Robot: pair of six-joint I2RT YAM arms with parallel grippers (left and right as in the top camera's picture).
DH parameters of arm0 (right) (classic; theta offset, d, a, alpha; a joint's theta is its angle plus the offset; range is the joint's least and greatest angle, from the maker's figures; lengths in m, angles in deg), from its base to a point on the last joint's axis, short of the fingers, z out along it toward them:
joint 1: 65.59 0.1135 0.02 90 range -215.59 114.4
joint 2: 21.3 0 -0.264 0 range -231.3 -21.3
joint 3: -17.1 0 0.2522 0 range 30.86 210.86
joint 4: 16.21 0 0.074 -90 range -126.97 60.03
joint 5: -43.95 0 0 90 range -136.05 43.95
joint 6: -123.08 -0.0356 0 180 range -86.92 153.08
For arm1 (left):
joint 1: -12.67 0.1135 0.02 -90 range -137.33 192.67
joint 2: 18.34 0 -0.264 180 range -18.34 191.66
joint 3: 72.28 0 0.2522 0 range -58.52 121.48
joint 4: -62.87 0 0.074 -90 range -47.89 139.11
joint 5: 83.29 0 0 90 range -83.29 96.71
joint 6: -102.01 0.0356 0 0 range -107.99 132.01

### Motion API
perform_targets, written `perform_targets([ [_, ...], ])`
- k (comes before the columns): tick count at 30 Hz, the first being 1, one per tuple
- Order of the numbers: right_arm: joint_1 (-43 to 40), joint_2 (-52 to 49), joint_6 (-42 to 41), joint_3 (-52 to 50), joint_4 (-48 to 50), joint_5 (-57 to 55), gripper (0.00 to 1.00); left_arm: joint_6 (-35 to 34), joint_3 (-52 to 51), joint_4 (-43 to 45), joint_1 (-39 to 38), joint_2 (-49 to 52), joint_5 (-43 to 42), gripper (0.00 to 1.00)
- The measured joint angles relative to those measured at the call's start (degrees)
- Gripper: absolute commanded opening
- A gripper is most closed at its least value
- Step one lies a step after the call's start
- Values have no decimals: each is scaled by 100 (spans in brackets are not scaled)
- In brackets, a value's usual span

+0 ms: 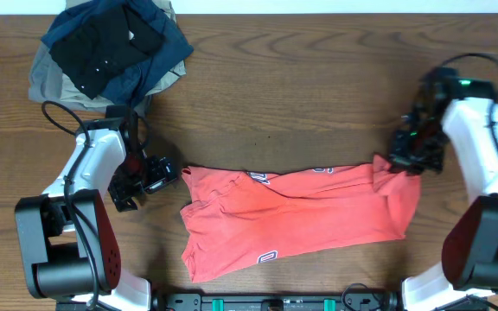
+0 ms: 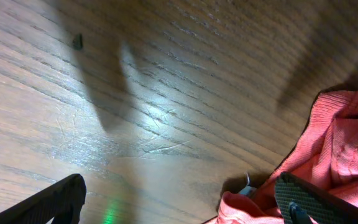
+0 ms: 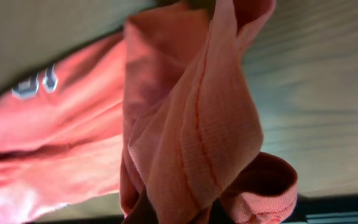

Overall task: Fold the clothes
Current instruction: 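Fold the shirt's right end leftward with the right gripper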

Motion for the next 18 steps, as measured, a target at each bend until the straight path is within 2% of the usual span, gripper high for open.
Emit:
perform_targets([
  [6,822,0,-166,-393,402,-7,4,0,0,0,0,0,-2,98],
  [8,1058,0,-238,-498,575,28,8,0,0,0,0,0,-2,98],
  [13,1471,0,-470,-634,944,262,40,0,0,0,0,0,-2,98],
  [14,1550,0,-540,-643,994,304,52,0,0,0,0,0,-2,98],
  [15,1613,0,-608,-649,1008,315,58,0,0,0,0,0,-2,98],
  [18,1847,0,-688,-667,1003,387,65,0,0,0,0,0,-2,98],
])
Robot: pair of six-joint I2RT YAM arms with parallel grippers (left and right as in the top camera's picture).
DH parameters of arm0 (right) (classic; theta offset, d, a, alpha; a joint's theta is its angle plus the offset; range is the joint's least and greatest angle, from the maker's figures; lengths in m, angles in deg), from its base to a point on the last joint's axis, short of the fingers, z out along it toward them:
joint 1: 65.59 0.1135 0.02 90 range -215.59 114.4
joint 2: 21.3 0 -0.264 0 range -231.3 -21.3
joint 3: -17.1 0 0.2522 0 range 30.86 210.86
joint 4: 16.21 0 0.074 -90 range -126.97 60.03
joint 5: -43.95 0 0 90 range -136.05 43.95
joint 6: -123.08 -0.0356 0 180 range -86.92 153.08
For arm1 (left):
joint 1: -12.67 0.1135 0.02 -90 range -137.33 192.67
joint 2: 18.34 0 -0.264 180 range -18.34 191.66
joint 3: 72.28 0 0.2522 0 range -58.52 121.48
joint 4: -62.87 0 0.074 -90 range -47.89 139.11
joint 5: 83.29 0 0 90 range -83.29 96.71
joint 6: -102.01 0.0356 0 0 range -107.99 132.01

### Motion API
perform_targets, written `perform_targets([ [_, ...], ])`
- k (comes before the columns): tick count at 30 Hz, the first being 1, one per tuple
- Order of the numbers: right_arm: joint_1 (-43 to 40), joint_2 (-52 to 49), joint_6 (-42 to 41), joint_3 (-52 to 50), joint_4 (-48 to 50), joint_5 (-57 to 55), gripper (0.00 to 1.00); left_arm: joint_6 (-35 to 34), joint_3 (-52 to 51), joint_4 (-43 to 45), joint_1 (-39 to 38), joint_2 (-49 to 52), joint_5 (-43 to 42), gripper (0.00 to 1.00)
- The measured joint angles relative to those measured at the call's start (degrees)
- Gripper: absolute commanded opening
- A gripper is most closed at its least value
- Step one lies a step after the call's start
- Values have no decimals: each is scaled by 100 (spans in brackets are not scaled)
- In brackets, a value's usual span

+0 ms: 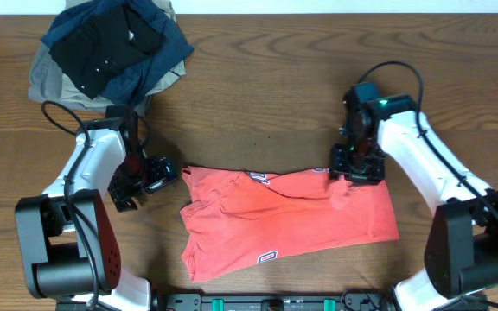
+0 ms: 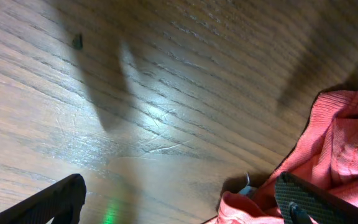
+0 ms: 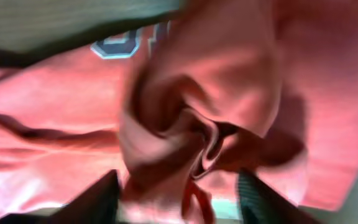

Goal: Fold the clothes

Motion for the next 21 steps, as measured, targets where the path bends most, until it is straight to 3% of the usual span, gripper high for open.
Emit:
perform_targets([
  [5,76,0,-17,105,-518,-2,76,0,0,-13,0,0,0,98],
  [7,-15,0,-39,304,-850,-109,99,0,0,-26,0,0,0,98],
  [14,-776,4,149,1325,-1552,-717,99,0,0,-24,0,0,0,98],
  [21,-1443,7,765,990,-1073,-640,99,0,0,-26,0,0,0,98],
])
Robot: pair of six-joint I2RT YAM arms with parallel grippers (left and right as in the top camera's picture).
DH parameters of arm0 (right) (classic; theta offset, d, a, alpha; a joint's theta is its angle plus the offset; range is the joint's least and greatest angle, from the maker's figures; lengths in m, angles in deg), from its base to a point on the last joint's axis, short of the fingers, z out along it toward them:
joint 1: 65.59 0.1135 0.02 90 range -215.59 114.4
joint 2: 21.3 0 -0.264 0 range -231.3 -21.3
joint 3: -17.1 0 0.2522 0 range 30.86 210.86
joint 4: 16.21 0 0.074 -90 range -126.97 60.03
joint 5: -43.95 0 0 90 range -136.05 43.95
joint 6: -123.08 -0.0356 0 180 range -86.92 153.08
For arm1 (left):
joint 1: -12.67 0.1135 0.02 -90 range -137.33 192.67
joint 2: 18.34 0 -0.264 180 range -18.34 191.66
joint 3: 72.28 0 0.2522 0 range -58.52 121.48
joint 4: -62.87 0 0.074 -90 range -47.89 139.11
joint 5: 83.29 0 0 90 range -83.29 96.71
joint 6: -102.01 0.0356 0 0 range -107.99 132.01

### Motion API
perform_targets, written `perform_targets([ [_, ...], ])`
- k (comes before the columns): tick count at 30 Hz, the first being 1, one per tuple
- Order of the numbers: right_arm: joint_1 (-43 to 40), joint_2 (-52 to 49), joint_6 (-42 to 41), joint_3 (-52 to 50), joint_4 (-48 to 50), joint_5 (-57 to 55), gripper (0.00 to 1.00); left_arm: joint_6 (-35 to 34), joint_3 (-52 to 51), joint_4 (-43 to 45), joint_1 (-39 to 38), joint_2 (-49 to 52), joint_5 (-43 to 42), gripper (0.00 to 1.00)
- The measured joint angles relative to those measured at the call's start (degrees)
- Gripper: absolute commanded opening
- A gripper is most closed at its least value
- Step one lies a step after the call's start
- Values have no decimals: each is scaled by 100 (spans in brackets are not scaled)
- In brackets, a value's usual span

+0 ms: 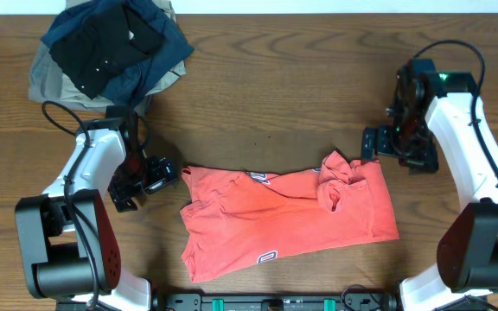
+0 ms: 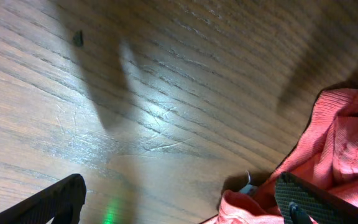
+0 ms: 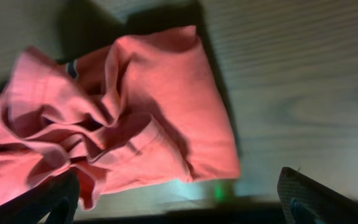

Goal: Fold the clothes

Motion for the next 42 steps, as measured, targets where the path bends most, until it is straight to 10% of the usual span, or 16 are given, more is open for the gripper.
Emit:
perform_targets([
  [17,-35,-7,1117,-1893,1224,1620,66,0,0,2,0,0,0,98],
  [28,-35,-7,1154,-1893,1097,1700,24,0,0,0,0,0,0,98],
  [42,232,-7,1126,-1893,417,2087,38,0,0,2,0,0,0,98],
])
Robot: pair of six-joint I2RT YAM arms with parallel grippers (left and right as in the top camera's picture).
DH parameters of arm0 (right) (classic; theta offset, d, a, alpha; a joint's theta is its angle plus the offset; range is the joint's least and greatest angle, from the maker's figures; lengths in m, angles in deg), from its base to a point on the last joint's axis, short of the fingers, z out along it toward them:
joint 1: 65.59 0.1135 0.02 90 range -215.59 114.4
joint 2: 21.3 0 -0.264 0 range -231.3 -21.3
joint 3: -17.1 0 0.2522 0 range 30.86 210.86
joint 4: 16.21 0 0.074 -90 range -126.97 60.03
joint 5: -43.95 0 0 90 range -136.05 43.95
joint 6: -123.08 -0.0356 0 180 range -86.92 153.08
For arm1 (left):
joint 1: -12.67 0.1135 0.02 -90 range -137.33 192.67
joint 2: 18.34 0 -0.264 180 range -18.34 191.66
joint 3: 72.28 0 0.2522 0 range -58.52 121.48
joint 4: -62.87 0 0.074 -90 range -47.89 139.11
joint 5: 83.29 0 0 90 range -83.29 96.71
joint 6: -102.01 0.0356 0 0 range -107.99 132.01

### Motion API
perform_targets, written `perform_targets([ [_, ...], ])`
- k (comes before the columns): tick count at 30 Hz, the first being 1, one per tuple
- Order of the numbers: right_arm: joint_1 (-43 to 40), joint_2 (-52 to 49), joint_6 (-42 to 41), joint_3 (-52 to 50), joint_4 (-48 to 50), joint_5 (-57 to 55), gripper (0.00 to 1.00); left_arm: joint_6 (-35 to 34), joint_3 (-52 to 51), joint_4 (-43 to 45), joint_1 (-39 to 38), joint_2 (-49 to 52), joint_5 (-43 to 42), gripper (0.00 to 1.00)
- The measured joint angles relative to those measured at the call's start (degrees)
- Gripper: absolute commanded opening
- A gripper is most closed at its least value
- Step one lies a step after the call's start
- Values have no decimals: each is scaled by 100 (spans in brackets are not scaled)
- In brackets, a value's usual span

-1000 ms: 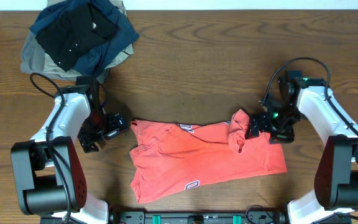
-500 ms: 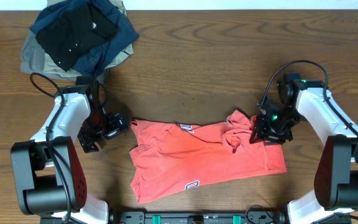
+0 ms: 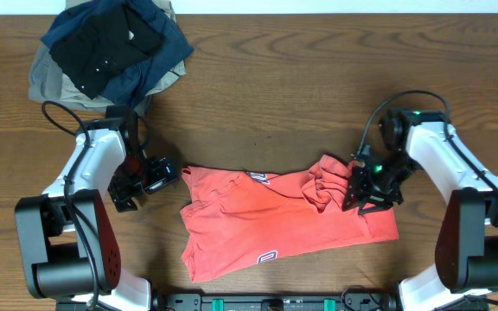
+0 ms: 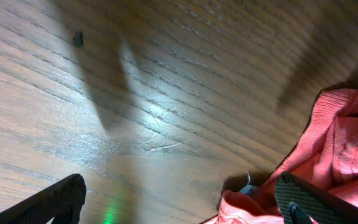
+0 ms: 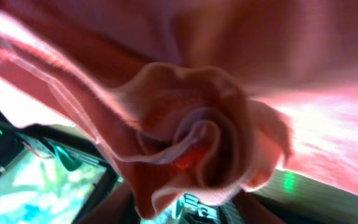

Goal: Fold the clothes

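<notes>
A red garment (image 3: 266,220) with pale lettering lies crumpled across the front middle of the table. My right gripper (image 3: 360,192) is down on its bunched right end. In the right wrist view a twisted wad of the red cloth (image 5: 197,130) sits gathered between the fingers of the right gripper (image 5: 185,208). My left gripper (image 3: 158,177) rests just left of the garment's upper left corner. It is the left gripper (image 4: 179,214) with fingers wide apart and open, the red hem (image 4: 347,130) lying by its right finger.
A heap of dark blue, black and grey clothes (image 3: 111,43) lies at the far left corner. Bare brown wood of the table (image 3: 275,95) stretches behind the garment. The arms' bases stand at the front edge.
My right gripper was open and clear of the garment, out to its right. Now it is down on the bunched right end with cloth gathered between its fingers. The left arm has not moved.
My right gripper first held the garment's right end out at the right. Then it was over the garment's middle with that end carried inward. Then it stood open and away, the end left bunched. Now it grips that bunch. The left gripper stayed open throughout.
</notes>
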Motion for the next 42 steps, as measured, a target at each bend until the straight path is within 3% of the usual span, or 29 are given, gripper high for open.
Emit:
perform_targets([
  [13,1650,0,-361,2,382,415,37,0,0,0,0,0,0,98],
  [20,1611,247,-739,389,92,-153,41,0,0,-2,0,0,2,98],
  [23,1364,553,-901,826,68,-584,63,0,0,0,0,0,2,98],
  [24,1270,649,-935,951,79,-702,66,0,0,0,0,0,2,98],
  [25,1152,743,-938,1064,125,-824,64,0,0,0,0,0,0,98],
  [27,964,859,-938,1169,221,-1056,52,0,0,-2,0,0,0,98],
  [30,772,852,-990,1119,433,-1314,22,0,0,0,0,0,0,98],
  [33,748,800,-1084,828,713,-1429,6,0,0,0,0,0,0,98],
  [35,761,761,-1167,573,938,-1447,1,0,0,0,0,0,0,98],
  [42,1003,728,-1539,-367,2162,-1311,2,0,0,0,0,0,0,98],
])
